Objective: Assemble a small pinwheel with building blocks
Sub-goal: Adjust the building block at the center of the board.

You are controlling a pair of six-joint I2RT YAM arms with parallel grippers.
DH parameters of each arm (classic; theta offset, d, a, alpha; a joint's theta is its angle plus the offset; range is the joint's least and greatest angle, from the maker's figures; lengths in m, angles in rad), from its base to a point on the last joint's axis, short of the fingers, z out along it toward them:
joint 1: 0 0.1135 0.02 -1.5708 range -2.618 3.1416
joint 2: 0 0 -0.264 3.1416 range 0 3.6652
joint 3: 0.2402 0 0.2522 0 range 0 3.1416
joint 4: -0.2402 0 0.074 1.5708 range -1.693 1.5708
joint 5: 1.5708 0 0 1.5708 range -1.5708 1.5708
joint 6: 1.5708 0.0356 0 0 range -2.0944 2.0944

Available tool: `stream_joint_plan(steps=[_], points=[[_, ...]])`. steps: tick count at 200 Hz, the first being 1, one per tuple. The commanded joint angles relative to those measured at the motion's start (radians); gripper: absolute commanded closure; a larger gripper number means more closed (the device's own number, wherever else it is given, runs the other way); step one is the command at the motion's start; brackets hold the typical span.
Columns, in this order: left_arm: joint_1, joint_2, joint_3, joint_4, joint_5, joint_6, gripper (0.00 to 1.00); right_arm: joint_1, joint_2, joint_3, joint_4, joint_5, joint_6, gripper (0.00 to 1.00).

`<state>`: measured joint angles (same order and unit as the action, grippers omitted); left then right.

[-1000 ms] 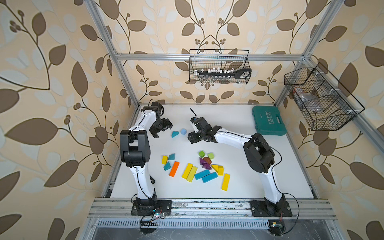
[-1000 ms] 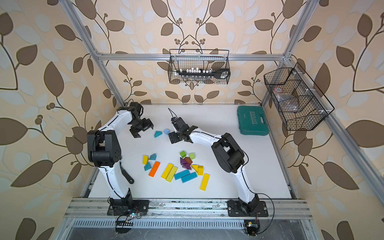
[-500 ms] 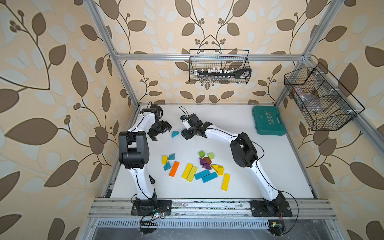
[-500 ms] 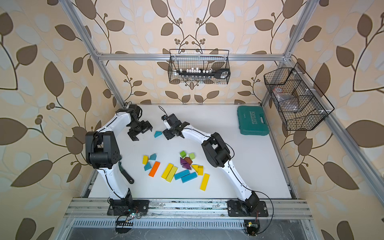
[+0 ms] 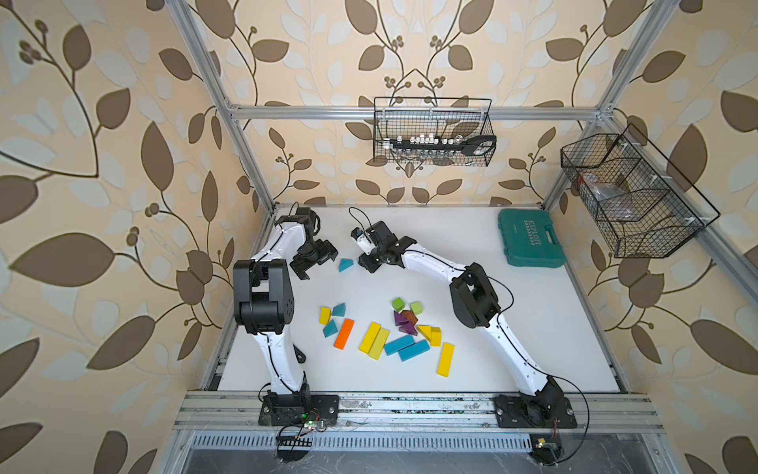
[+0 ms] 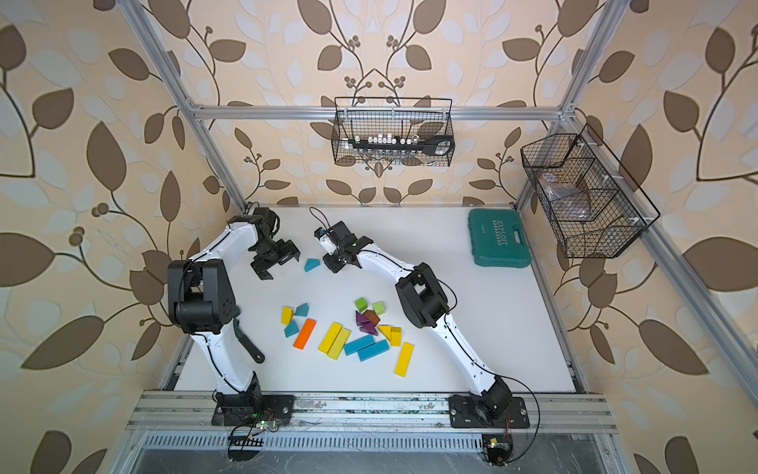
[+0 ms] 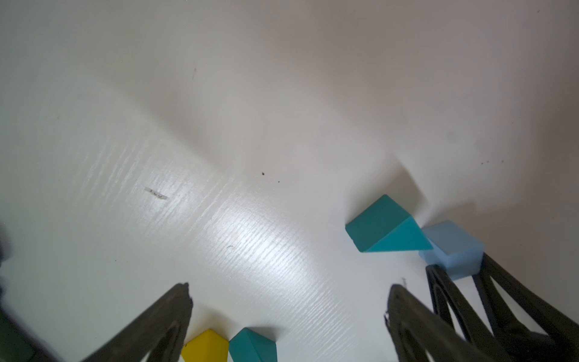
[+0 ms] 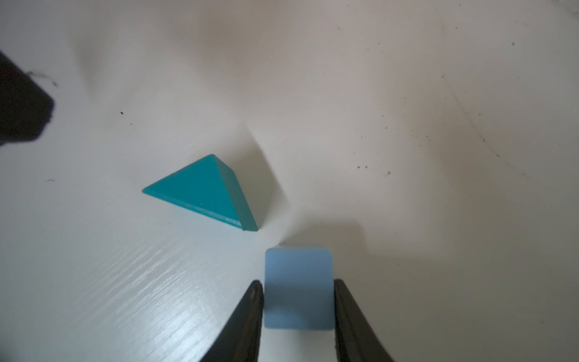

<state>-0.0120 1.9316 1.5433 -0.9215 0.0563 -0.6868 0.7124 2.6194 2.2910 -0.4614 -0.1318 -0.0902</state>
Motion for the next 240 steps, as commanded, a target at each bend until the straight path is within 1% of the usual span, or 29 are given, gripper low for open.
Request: stream_joint_plan(steps=[1, 31, 45, 73, 102, 134, 159, 186, 202, 217, 229, 240], points=[[0.014, -0.044, -0.005, -0.014, -0.015, 0.014, 0.01, -0.002, 0.021, 0.031, -0.03, -0.053, -0.018, 0.65], [0.014, -0.041, -0.008, -0.014, -0.022, 0.018, 0.01, -0.002, 0.011, 0.031, -0.047, -0.053, -0.074, 0.7], [0.015, -0.038, -0.008, -0.017, -0.023, 0.018, 0.01, -0.002, 0.0, 0.014, -0.055, -0.047, -0.12, 0.7], [0.015, -0.029, -0.006, -0.013, -0.012, 0.023, 0.01, -0.002, -0.024, -0.025, -0.057, -0.094, -0.229, 0.7], [0.015, -0.022, -0.001, -0.018, -0.012, 0.027, 0.01, -0.002, -0.024, -0.014, -0.085, -0.166, -0.308, 0.7], [0.015, -0.014, 0.004, -0.018, -0.008, 0.03, 0.01, -0.037, -0.011, 0.006, -0.102, -0.222, -0.322, 0.7], [0.015, -0.007, 0.006, -0.02, -0.005, 0.033, 0.01, -0.044, 0.008, 0.029, -0.111, -0.228, -0.337, 0.69], [0.015, 0.002, 0.01, -0.021, -0.003, 0.034, 0.01, -0.049, 0.028, 0.061, -0.118, -0.253, -0.353, 0.59], [0.015, 0.007, 0.013, -0.023, -0.003, 0.035, 0.01, -0.05, 0.034, 0.071, -0.115, -0.247, -0.365, 0.46], [0.015, 0.012, 0.016, -0.027, -0.001, 0.036, 0.01, -0.051, 0.035, 0.074, -0.109, -0.225, -0.37, 0.42], [0.015, 0.012, 0.015, -0.028, 0.001, 0.037, 0.01, -0.051, 0.031, 0.077, -0.108, -0.186, -0.346, 0.35], [0.015, 0.011, 0.012, -0.027, 0.003, 0.035, 0.01, -0.054, 0.008, 0.061, -0.103, -0.162, -0.298, 0.32]])
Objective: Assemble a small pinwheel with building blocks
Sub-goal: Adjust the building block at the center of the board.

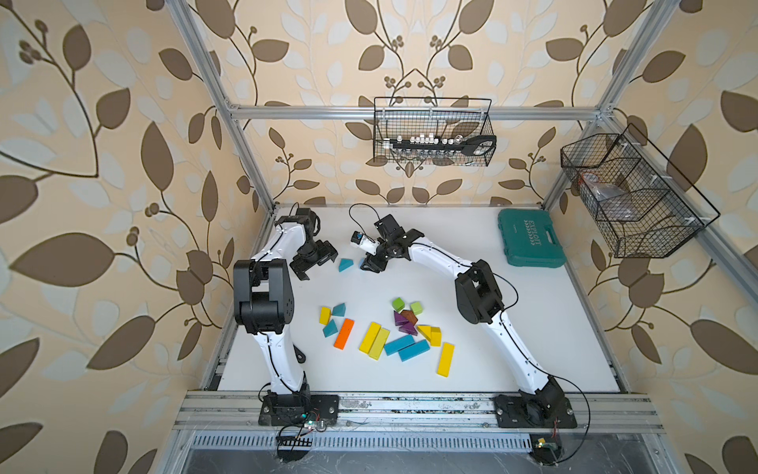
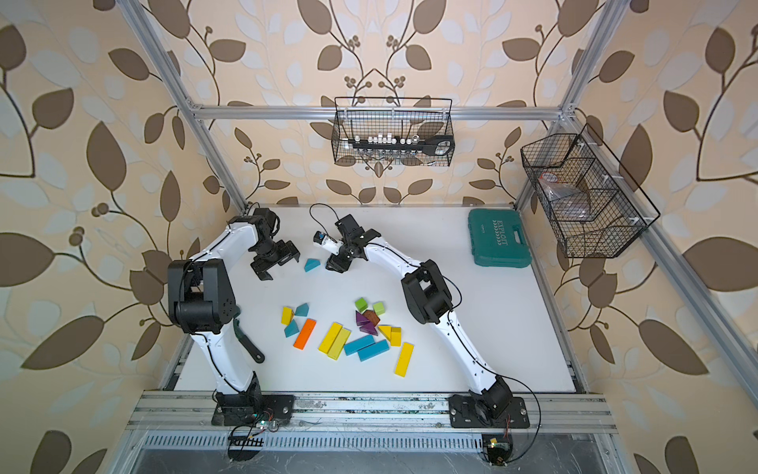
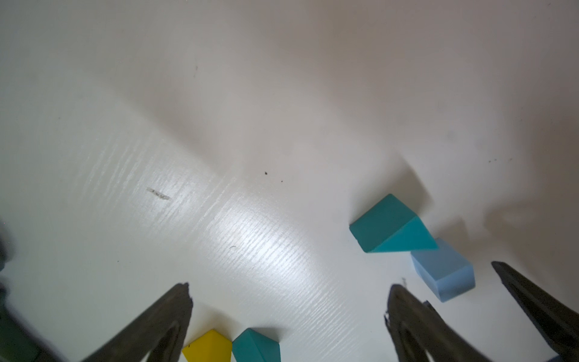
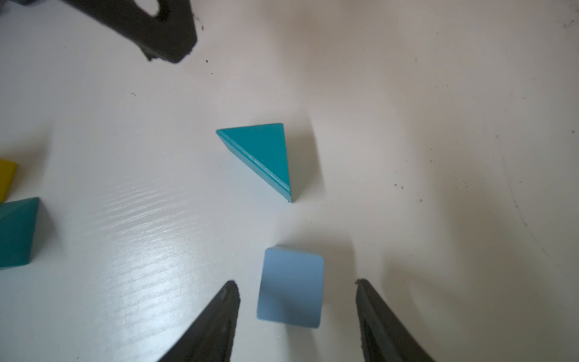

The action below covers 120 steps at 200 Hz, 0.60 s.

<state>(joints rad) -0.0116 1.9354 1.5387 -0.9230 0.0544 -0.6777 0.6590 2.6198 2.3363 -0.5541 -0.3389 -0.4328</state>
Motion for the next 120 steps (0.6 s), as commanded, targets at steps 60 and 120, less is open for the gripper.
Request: stream_joint_plan(steps=[60, 120], points=[[-0.059, -0.089, 0.006, 0.011, -0.022, 0.066, 0.01, -0.003, -0.381, -0.423, 0.169, 0.13, 0.476, 0.12], [-0.262, 0.112, 0.23, -0.101, -0.058, 0.2, 0.07, -0.098, -0.785, -0.978, 0.236, 0.208, 0.773, 0.0]])
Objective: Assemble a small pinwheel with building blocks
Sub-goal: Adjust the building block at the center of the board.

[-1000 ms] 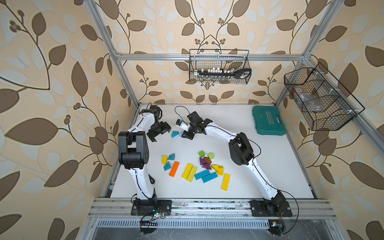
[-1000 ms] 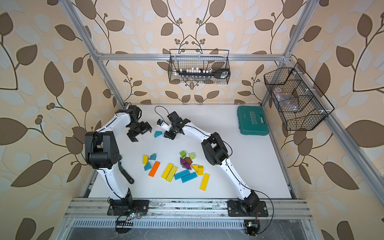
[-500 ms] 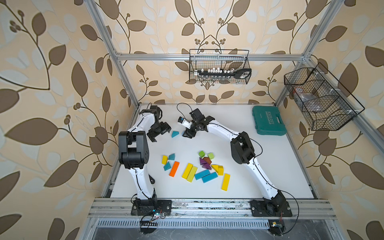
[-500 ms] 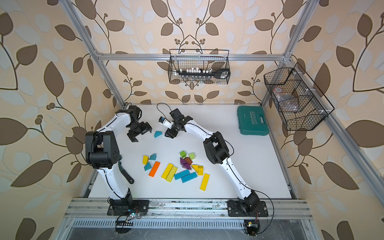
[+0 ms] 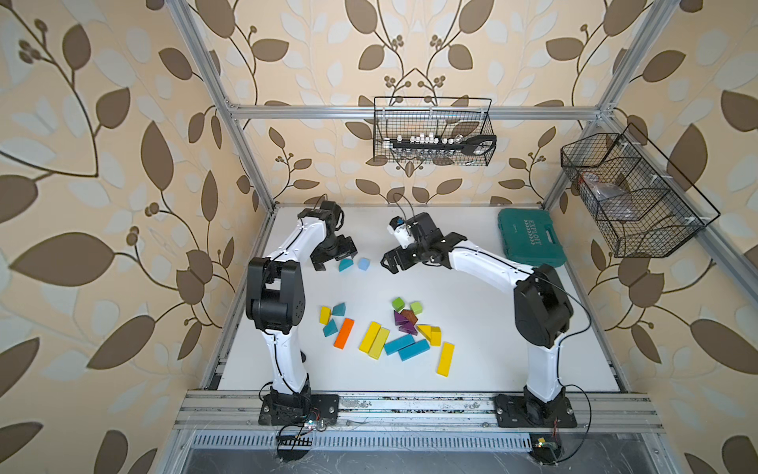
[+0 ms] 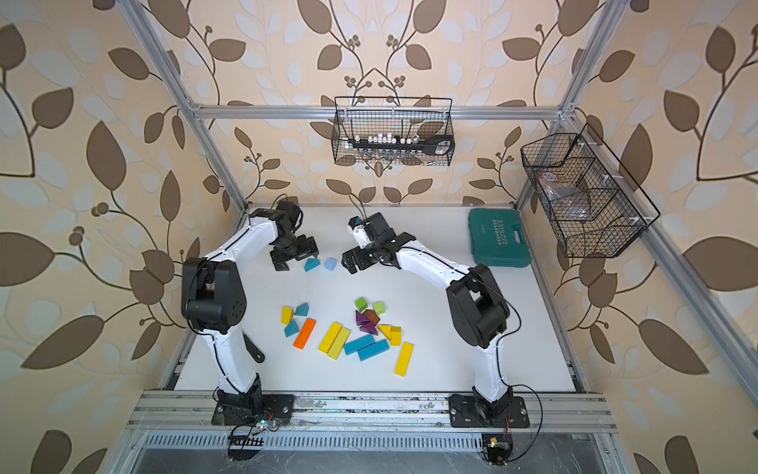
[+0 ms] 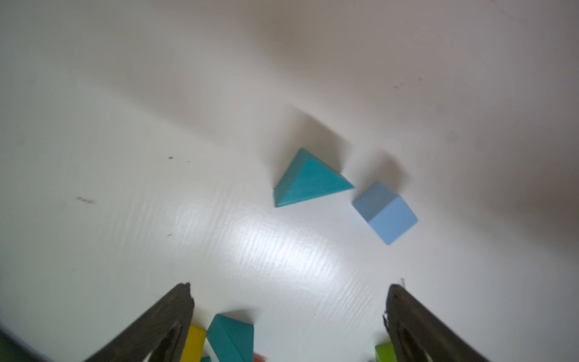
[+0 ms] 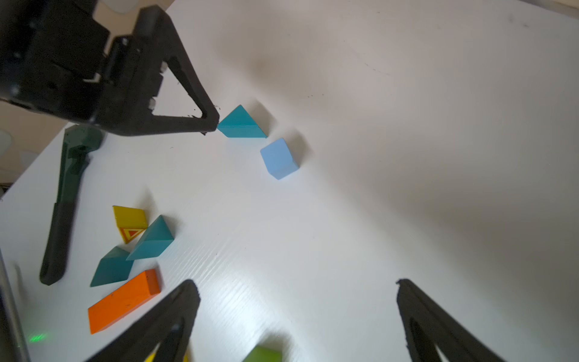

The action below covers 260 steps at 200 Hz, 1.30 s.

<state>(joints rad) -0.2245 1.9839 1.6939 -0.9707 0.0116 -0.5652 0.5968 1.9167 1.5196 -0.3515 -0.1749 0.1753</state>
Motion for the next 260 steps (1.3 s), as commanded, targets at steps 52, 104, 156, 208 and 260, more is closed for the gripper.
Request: stream_joint_plan(steps=[52, 104, 156, 208, 260], points=[[-0.095, 0.213, 0.264, -0.115, -0.02, 0.193, 0.24, -0.062, -0.262, -0.376, 0.034, 0.03, 0.187, 0.0], [-0.112, 0.295, 0.34, -0.156, -0.044, 0.253, 0.34, -0.075, -0.3, -0.438, 0.036, 0.031, 0.186, 0.0], [-0.131, 0.337, 0.4, -0.166, -0.04, 0.288, 0.42, -0.079, -0.294, -0.449, 0.046, 0.015, 0.182, 0.0], [-0.134, 0.383, 0.435, -0.175, -0.062, 0.293, 0.5, -0.08, -0.297, -0.463, 0.049, 0.014, 0.182, 0.0], [-0.134, 0.401, 0.431, -0.175, -0.08, 0.289, 0.55, -0.082, -0.298, -0.471, 0.052, 0.009, 0.185, 0.0]])
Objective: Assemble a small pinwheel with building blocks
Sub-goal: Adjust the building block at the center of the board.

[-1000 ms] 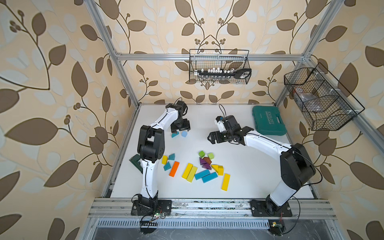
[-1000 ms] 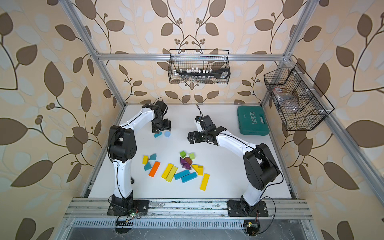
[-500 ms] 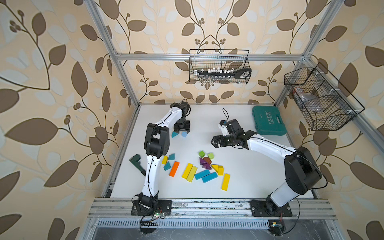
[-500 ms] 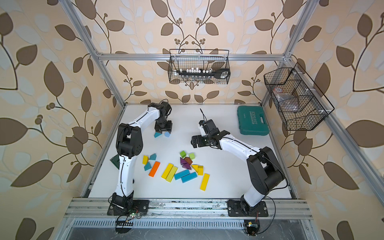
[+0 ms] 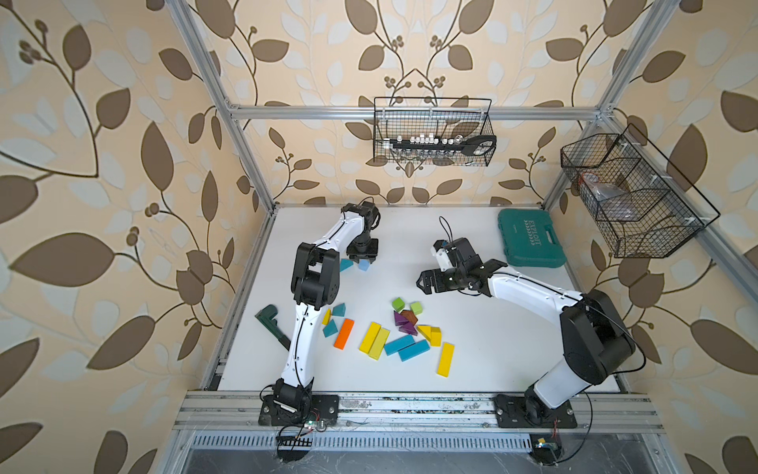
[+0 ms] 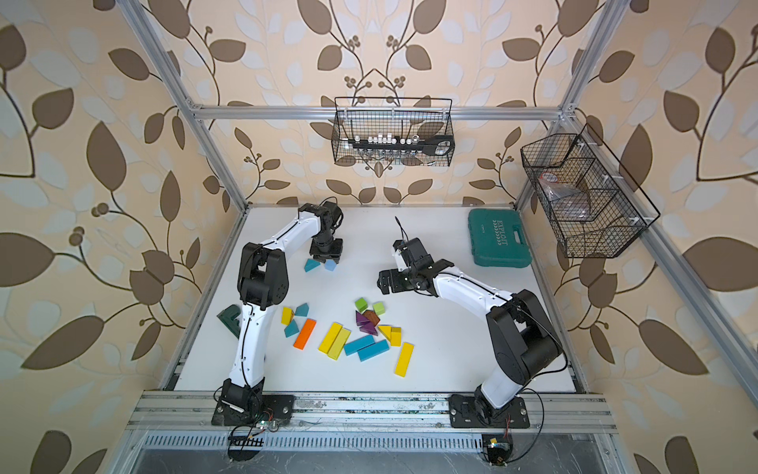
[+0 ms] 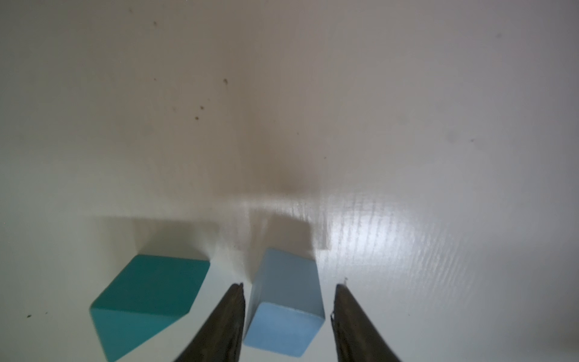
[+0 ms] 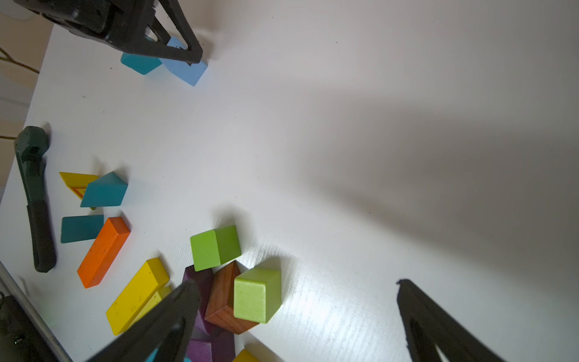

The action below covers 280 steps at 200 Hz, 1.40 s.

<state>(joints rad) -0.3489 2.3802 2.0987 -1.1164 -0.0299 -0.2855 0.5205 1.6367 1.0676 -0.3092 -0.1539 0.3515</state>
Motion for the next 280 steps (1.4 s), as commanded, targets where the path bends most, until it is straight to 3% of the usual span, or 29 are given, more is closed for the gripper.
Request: stream_joint_plan(steps=[1, 36, 59, 201, 221, 250, 280], points=[[-0.01, 0.006, 0.026, -0.03, -0.04, 0.009, 0.56, -0.005, -0.018, -0.019, 0.01, -0.012, 0.008, 0.0], [-0.01, 0.003, 0.023, -0.031, -0.06, -0.01, 0.67, -0.005, -0.017, -0.02, 0.01, -0.012, 0.009, 0.0], [-0.01, -0.001, 0.022, -0.039, -0.07, -0.039, 0.69, -0.006, -0.016, -0.024, 0.013, -0.01, 0.009, 0.0], [0.039, 0.039, 0.069, -0.022, -0.068, -0.041, 0.7, -0.006, 0.0, -0.028, 0.032, -0.029, 0.023, 0.0], [0.041, 0.042, 0.076, -0.023, -0.067, -0.038, 0.65, -0.005, 0.003, -0.024, 0.031, -0.032, 0.022, 0.0], [0.041, 0.04, 0.078, -0.025, -0.076, -0.037, 0.47, -0.005, 0.012, -0.02, 0.032, -0.038, 0.023, 0.0], [0.041, 0.032, 0.085, -0.03, -0.073, -0.037, 0.42, -0.005, 0.018, -0.018, 0.036, -0.044, 0.025, 0.0]])
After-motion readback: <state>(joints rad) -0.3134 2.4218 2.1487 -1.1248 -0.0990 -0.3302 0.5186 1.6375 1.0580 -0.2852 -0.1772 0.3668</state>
